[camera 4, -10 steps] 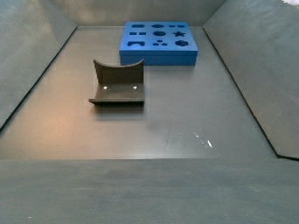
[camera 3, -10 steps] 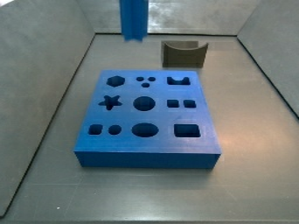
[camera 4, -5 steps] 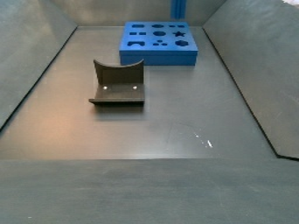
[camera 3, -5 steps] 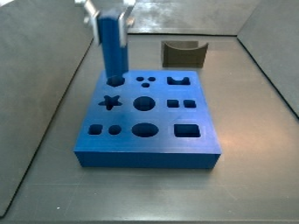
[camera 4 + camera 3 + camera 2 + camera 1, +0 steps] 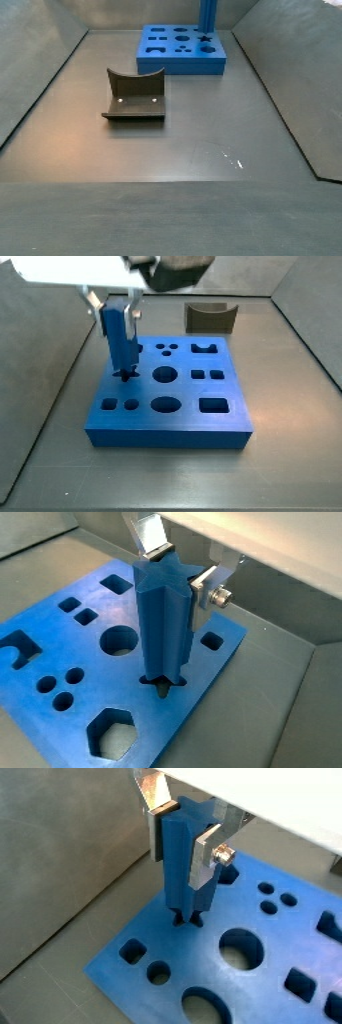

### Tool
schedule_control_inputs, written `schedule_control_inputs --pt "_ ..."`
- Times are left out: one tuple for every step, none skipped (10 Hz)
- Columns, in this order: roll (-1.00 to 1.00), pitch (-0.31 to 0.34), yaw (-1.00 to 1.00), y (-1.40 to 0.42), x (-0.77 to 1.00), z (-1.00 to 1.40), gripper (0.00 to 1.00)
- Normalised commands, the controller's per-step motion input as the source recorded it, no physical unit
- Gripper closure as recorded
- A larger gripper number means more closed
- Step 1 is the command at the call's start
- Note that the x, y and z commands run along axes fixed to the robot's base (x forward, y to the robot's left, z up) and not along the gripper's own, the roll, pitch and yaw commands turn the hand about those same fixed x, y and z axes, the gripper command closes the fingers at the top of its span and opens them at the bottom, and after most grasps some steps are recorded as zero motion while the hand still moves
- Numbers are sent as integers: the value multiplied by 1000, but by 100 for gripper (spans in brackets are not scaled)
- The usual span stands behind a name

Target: Insert the star object.

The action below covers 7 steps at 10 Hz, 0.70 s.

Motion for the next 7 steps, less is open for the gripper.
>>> schedule_control_inputs --pt "93 54 -246 0 109 -249 100" --pt "59 0 -203 0 0 -377 100" --pt "54 0 -171 0 0 -306 100" --pt "67 0 -126 0 0 -157 100" --pt "150 43 -297 0 0 -97 100" --pt "163 74 -529 0 0 -66 100" --pt "104 83 -749 0 0 -51 100"
